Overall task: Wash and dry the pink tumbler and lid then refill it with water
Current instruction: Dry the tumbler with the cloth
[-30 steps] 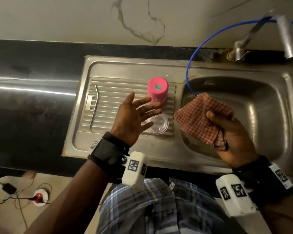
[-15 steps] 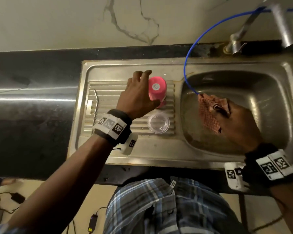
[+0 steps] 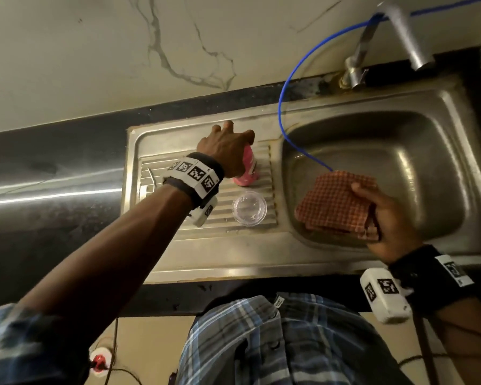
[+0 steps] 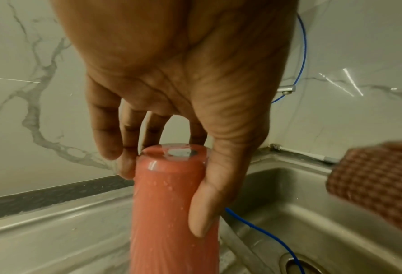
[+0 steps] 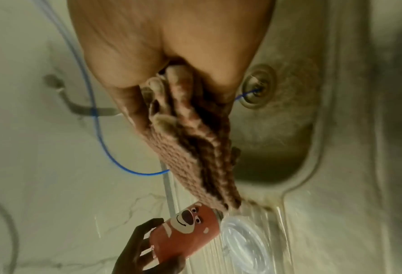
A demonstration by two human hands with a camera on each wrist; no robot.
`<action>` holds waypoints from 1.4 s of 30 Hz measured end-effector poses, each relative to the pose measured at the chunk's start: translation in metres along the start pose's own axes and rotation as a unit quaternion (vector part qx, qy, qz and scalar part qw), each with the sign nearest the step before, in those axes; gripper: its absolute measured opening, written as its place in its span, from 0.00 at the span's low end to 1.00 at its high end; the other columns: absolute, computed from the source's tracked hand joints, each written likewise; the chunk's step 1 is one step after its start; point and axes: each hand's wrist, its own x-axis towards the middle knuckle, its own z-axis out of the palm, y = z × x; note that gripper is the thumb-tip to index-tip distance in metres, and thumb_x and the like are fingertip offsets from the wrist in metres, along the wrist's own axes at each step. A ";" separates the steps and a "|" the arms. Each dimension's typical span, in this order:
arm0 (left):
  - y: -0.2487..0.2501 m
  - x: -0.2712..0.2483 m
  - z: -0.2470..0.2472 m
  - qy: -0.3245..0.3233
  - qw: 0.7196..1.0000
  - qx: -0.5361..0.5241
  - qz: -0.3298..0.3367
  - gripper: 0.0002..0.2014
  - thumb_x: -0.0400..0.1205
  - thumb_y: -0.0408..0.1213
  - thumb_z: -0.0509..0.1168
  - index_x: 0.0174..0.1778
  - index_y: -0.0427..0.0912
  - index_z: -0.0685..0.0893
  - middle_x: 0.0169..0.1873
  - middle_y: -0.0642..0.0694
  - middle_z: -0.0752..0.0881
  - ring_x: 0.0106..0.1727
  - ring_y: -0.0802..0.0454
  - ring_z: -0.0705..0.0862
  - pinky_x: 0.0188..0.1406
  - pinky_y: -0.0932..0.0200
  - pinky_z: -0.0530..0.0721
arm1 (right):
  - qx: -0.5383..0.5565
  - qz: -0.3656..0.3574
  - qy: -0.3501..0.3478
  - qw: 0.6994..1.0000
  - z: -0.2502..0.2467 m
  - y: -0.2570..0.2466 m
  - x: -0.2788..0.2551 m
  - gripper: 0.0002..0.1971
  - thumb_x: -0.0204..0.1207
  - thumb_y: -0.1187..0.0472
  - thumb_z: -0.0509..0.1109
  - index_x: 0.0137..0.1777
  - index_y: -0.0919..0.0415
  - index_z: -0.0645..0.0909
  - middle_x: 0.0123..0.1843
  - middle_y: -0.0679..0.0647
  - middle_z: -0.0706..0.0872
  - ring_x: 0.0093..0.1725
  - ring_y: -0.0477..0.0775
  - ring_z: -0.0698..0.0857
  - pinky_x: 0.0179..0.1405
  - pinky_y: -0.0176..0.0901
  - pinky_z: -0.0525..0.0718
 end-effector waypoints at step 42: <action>0.074 -0.132 -0.024 0.153 0.526 -0.837 -0.006 0.38 0.75 0.38 0.79 0.83 0.55 0.78 0.60 0.45 0.94 0.59 0.45 0.93 0.62 0.48 0.89 | -0.416 -0.528 -0.143 0.726 0.137 -0.049 -0.072 0.15 0.86 0.65 0.69 0.71 0.65 0.85 0.69 0.58 0.81 0.69 0.56 0.84 0.68 0.59 0.84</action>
